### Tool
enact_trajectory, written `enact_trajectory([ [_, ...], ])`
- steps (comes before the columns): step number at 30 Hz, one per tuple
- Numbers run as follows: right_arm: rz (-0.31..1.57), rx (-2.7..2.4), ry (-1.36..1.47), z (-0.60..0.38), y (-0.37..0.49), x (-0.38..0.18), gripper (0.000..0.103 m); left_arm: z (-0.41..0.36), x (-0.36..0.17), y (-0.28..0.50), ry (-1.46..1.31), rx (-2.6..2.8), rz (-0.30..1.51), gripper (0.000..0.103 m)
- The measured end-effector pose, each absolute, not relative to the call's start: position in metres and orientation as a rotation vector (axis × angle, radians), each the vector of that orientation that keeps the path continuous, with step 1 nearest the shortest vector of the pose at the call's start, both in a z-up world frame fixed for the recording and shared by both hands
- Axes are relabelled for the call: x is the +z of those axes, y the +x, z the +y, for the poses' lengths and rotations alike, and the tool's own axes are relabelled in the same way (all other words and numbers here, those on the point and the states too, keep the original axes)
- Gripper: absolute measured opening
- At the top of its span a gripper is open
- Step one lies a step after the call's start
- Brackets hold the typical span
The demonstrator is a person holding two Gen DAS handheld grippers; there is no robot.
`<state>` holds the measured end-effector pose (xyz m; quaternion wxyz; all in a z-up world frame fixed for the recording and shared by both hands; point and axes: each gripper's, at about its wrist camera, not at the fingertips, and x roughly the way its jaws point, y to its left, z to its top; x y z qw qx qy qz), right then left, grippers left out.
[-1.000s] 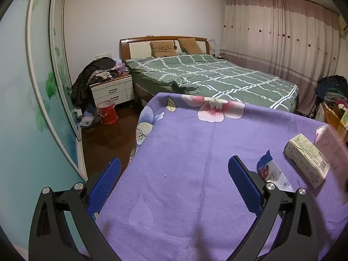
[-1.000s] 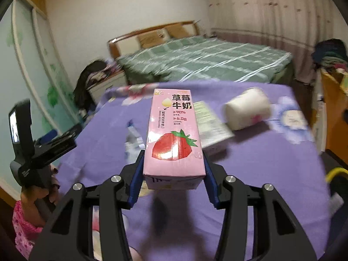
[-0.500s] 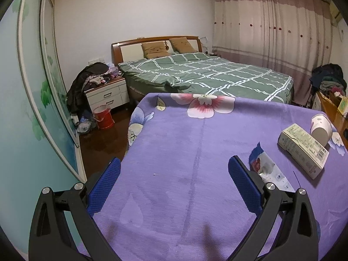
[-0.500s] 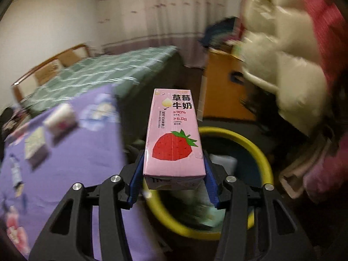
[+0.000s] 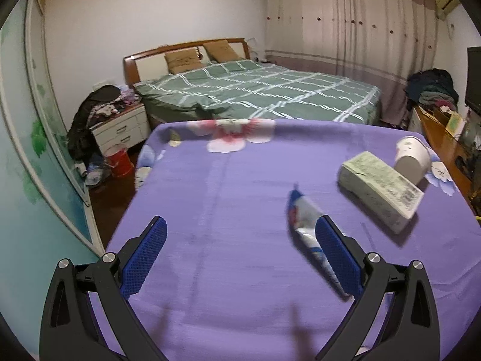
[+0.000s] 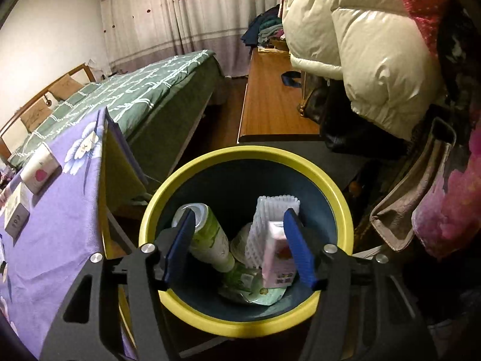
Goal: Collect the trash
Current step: 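Grasp the white-blue snack wrapper with the left gripper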
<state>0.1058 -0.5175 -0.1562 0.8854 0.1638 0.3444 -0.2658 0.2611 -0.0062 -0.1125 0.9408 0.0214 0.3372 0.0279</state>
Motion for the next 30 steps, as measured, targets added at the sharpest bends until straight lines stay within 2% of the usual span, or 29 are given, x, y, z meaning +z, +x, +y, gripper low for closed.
enact_trajectory([
  [14, 0.707, -0.517, 0.405, -0.526, 0.101, -0.161, 0.059, -0.049, -0.142, 0.321, -0.003, 0.041, 0.873, 0.096],
  [18, 0.704, -0.52, 0.416, -0.531, 0.098, -0.161, 0.059, -0.052, -0.157, 0.336, -0.015, 0.043, 0.934, 0.08],
  [23, 0.697, -0.518, 0.423, -0.533, 0.096, -0.161, 0.059, -0.055, -0.165, 0.34, -0.01, 0.043, 0.944, 0.07],
  [27, 0.694, -0.513, 0.428, -0.533, 0.095, -0.16, 0.059, -0.056, -0.16, 0.335, -0.009, 0.014, 0.945, 0.051],
  [30, 0.694, -0.509, 0.432, -0.533, 0.095, -0.161, 0.059, -0.061, -0.158, 0.331, 0.004, -0.012, 0.947, 0.045],
])
